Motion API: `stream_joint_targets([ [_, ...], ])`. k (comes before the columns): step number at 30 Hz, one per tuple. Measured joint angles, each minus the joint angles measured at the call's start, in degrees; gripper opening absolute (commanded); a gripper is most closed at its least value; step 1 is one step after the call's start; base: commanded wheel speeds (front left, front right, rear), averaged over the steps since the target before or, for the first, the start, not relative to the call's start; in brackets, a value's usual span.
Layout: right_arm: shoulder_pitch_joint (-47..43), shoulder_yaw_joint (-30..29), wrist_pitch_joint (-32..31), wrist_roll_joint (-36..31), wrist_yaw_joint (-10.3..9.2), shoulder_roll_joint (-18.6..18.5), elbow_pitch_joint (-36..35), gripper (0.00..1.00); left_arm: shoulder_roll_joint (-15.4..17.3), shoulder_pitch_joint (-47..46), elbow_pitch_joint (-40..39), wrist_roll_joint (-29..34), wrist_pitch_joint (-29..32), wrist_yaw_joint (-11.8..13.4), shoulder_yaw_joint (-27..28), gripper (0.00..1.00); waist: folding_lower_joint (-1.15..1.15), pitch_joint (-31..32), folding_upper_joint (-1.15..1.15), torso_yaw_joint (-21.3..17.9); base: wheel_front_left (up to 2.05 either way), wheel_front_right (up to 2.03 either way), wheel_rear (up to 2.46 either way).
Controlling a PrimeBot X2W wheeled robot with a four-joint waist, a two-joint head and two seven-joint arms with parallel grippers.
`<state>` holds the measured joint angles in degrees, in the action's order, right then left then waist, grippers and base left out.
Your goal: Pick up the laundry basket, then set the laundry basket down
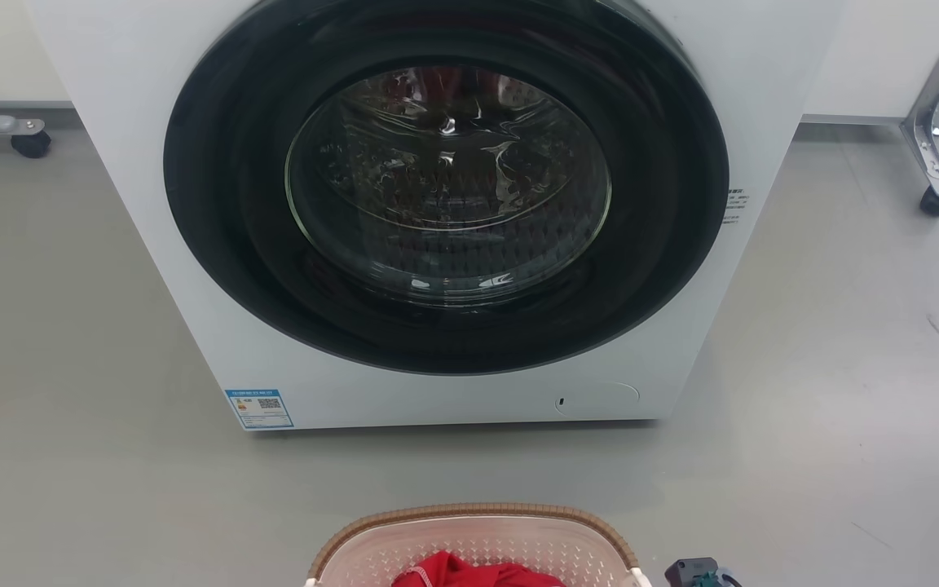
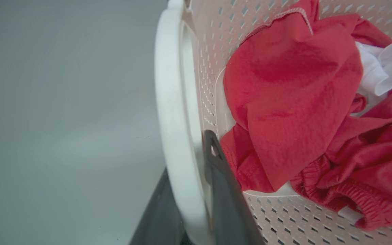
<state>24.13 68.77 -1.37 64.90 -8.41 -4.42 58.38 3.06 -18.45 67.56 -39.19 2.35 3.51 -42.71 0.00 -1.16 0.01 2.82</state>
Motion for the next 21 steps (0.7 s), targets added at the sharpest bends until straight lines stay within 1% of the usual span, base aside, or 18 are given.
stream_joint_targets([
  [21, 0.07, 1.34, 1.00, 1.24, 0.00, -0.07, -0.14, 0.00, 0.07, -0.01, 0.34, -1.02, -1.02, -0.42, -1.40, 0.00, 0.00, -1.15, 0.00, -0.19, 0.00, 0.00, 0.00],
])
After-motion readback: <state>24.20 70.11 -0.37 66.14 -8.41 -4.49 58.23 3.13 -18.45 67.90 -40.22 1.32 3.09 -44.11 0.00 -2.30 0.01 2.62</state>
